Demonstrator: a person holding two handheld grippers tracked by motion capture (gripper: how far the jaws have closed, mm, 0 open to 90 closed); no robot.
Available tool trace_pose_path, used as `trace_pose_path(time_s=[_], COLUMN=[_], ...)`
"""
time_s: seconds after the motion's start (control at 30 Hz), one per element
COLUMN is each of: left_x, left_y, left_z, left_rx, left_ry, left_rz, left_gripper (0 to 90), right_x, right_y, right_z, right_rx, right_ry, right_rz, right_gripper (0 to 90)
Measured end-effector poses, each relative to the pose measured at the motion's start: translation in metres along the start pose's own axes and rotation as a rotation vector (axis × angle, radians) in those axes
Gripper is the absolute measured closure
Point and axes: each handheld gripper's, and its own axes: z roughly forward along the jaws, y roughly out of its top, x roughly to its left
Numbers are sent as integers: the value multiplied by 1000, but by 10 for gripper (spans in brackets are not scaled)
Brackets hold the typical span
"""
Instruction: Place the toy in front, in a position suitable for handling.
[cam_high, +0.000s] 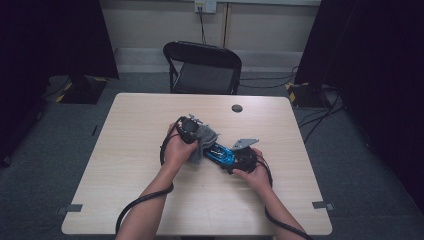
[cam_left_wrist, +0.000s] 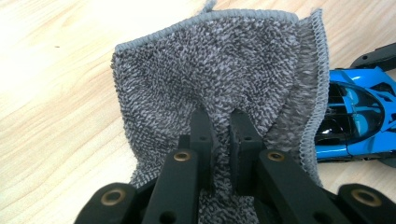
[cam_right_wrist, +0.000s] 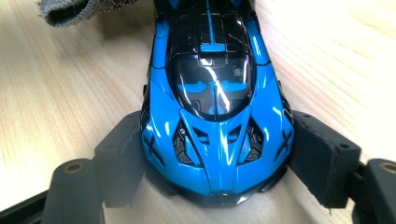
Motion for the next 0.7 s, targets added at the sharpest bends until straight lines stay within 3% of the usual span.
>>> trace_pose_path(time_s=[0.37,0.7], left_x=[5,13], left_y=[0,-4], left_z=[2,3], left_rx=[2,-2], left_ry=[19,21], left_rz=[-12,-54], left_gripper=[824,825], right_x=[0,0], right_y=[0,0], right_z=[0,0], right_rx=[0,-1], right_ry=[0,0], right_rz=[-1,0], right_gripper=[252,253])
